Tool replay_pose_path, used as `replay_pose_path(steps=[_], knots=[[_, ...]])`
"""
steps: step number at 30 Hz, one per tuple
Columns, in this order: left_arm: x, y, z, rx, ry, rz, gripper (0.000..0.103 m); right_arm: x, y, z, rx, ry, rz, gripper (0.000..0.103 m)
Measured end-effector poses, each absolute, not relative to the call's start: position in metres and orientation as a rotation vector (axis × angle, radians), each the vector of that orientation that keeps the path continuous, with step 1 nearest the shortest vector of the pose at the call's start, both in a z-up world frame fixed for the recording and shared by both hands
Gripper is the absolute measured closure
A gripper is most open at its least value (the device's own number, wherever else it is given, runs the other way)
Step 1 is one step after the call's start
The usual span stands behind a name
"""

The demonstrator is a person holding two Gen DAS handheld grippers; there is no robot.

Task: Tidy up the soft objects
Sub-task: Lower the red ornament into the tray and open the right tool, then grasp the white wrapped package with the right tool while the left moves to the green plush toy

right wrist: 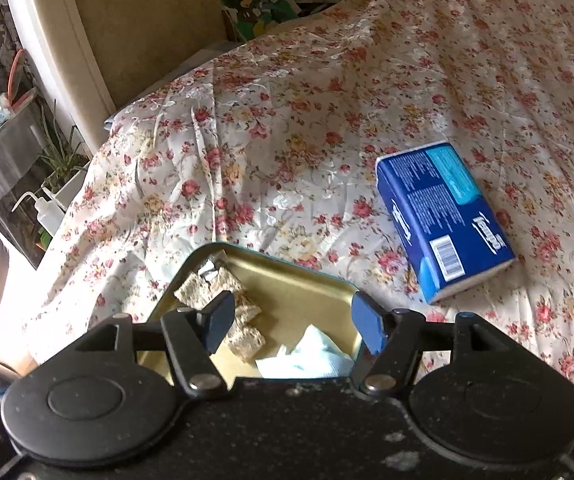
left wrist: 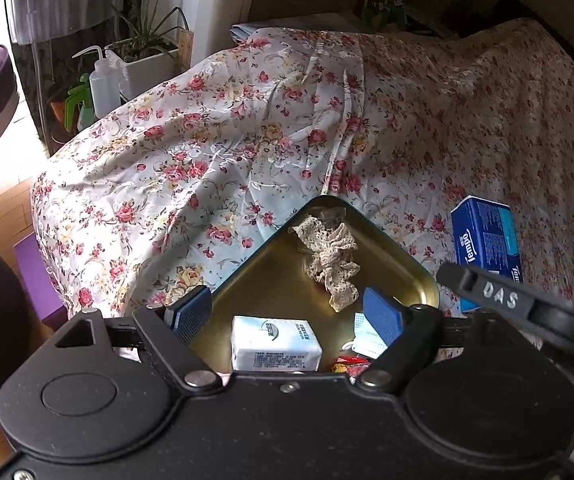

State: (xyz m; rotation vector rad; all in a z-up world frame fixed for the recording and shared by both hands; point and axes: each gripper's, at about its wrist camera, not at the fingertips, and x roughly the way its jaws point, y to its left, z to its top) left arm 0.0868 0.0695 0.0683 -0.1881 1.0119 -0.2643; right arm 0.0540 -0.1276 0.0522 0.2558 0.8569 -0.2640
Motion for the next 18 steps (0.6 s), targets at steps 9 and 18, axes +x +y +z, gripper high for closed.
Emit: replay_pose_path(steps=[9,18], knots=[[0.08,0.067,0.07,-0.156,1.002,-0.292,0.024,0.011,-0.142,0.046,0.263,0.864,-0.288,0.037],[0.059,0.047,0.07,-0.068,0.992,-0.372,0.024,-0.062,-0.177,0.038,0.287,0.856,-0.374,0.034]])
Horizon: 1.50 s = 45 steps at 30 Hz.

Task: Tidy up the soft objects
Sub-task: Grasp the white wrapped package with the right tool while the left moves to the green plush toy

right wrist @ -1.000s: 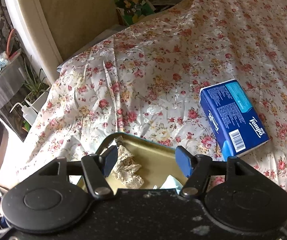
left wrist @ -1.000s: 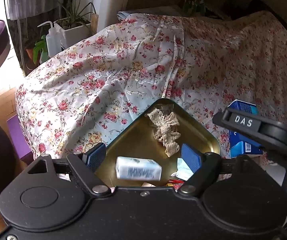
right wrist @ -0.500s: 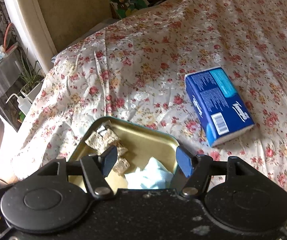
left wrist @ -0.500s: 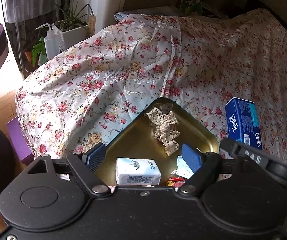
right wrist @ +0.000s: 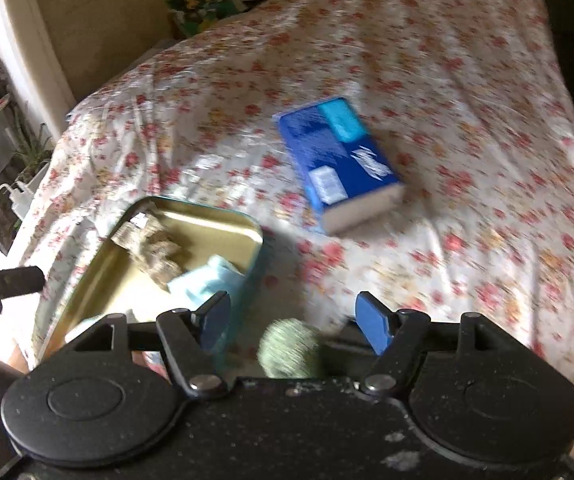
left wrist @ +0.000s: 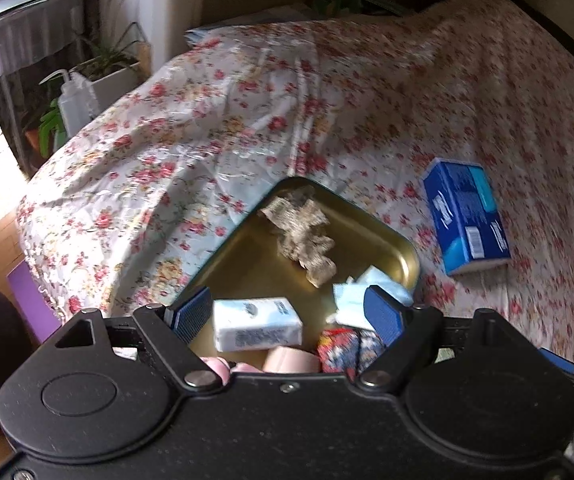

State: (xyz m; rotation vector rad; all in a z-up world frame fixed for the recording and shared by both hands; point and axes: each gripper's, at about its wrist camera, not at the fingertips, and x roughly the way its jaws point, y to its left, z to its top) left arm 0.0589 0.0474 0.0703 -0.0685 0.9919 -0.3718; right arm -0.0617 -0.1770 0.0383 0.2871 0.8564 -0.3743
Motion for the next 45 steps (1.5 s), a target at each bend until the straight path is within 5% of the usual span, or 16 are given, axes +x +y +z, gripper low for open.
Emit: replay_pose_path(steps=[22,29,39,41,45], knots=[[-0.02,-0.026,0.046,0.13,1.055,-0.633,0.024,-0.182,-0.252,-0.021,0.407,0.97,-0.685,0.03],[-0.018,-0.035,0.041,0.125,1.076,-0.638,0.024,-0.163,-0.251,-0.03,0.364,0.987,-0.685,0.017],[-0.019,-0.053,0.034,0.145,1.104,-0.661,0.023,-0.146,-0.257,-0.052,0.375,1.062,-0.701,0.017],[-0.019,-0.057,0.032,0.152,1.109,-0.665,0.023,-0.146,-0.26,-0.055,0.4,1.066,-0.693,0.028],[-0.021,-0.065,0.028,0.167,1.117,-0.67,0.023,-0.148,-0.26,-0.054,0.423,1.066,-0.67,0.029]])
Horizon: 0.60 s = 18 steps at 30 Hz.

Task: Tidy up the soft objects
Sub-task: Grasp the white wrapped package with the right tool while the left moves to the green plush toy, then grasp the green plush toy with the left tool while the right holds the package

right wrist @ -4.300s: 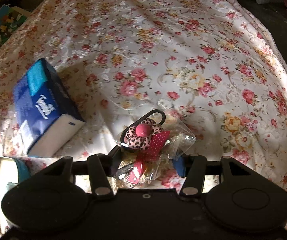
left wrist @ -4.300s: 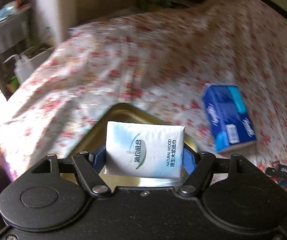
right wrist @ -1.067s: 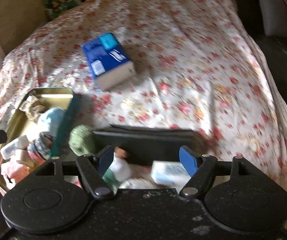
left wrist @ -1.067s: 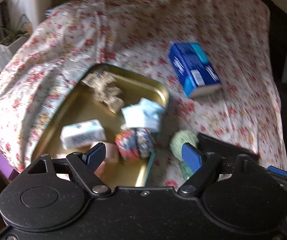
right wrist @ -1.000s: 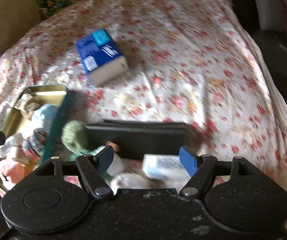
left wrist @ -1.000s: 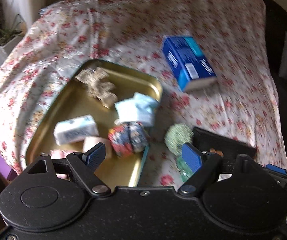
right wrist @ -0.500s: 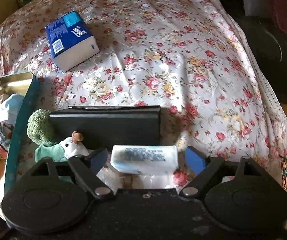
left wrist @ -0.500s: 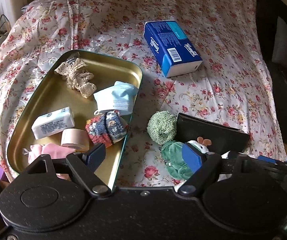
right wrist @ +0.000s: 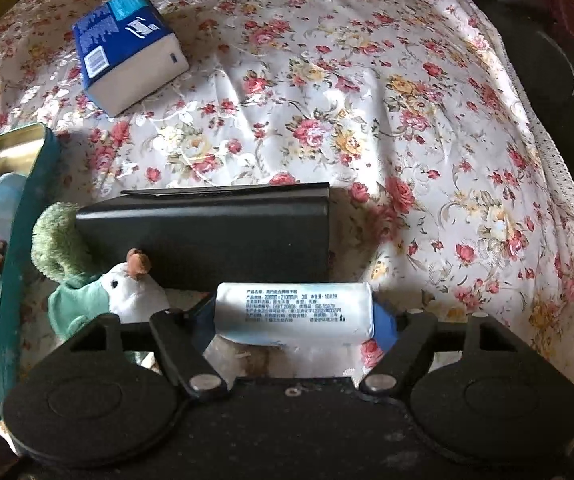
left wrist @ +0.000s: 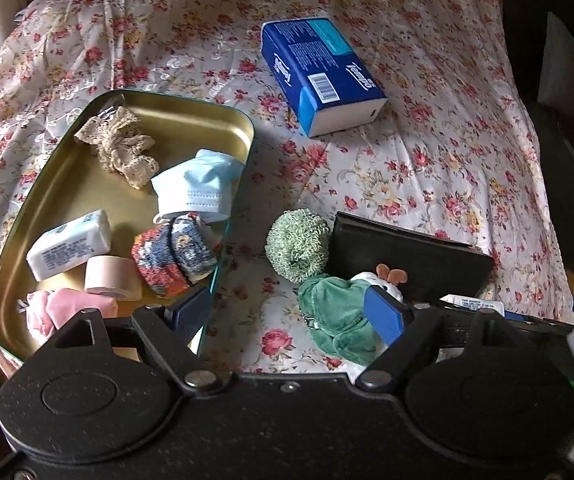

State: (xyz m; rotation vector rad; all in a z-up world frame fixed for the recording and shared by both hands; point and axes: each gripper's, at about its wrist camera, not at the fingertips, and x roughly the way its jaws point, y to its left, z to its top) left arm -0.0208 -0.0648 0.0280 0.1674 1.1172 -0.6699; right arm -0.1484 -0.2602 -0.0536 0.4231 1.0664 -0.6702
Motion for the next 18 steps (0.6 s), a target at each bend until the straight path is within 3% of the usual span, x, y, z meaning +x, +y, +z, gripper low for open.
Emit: replay_pose_path(steps=[12,18], knots=[[-0.027,-0.086,0.011,0.21,1.147,-0.683,0.023,-0.17,-0.261,0.024,0.423,0.781,-0.647,0.028],[-0.032,-0.099,0.004,0.221,1.151,-0.702,0.022,-0.144,-0.284,0.03,0.421,0.702,-0.656,0.028]])
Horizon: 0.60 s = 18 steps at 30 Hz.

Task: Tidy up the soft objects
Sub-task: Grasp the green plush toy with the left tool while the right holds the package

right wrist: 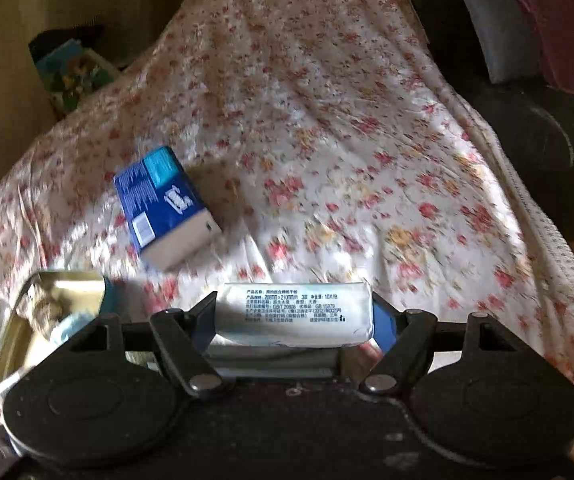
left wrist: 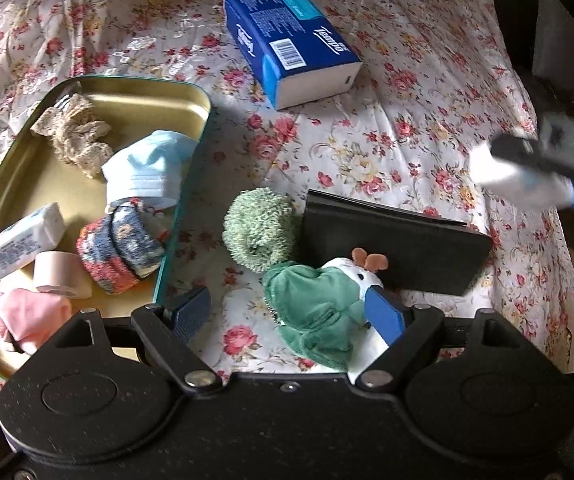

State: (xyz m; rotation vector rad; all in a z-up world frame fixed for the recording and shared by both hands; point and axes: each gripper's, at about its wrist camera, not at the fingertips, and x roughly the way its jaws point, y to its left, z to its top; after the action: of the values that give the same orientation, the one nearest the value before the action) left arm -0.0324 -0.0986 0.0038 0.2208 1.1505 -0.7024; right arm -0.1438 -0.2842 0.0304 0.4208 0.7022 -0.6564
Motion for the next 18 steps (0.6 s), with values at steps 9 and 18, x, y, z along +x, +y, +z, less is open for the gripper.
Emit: replay_pose_path(steps=[9,18], knots=[[-0.038,-0.123,-0.012,0.201,1.191,-0.746,0.019,-0.115,-0.301,0.023,0.447,0.672,-0.62,0.028],[-0.05,-0.147,-0.037,0.288,1.218,-0.724,0.017,-0.12,-0.296,-0.002,0.409,0.717,-0.61,0.028]])
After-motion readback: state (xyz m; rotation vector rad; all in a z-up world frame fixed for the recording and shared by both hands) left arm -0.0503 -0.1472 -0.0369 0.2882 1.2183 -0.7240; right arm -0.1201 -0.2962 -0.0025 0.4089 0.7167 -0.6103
